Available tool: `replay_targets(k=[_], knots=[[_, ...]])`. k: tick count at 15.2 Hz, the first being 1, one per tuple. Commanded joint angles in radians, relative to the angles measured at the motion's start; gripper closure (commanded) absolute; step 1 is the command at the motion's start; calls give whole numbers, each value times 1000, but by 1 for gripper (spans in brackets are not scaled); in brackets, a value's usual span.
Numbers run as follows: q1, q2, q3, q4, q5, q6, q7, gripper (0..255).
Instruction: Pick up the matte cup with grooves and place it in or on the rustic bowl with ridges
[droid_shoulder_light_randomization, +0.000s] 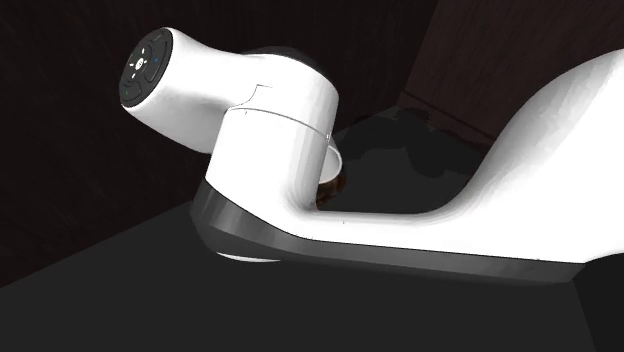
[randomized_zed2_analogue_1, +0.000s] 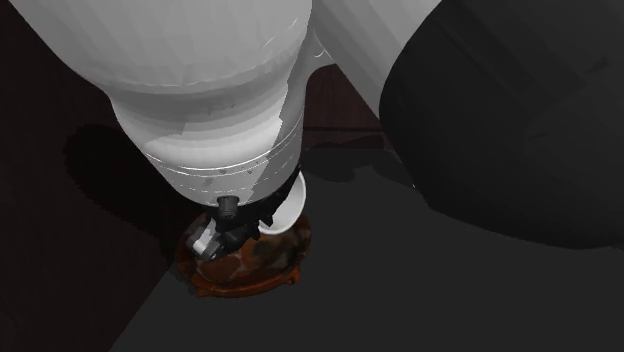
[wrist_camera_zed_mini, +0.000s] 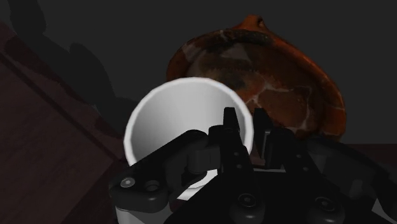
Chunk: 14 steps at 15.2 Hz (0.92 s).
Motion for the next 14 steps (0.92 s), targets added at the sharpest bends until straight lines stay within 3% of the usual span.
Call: replay_targets(k=[1, 2, 7, 11, 14], knots=[[0, 0, 0, 0, 0, 0, 0, 255], [0, 0, 0, 0, 0, 0, 0, 0], [0, 0, 0, 0, 0, 0, 0, 0], [-51, 2, 12, 167, -10, -130, 11, 0], [-51, 2, 12, 167, -10, -130, 11, 0]])
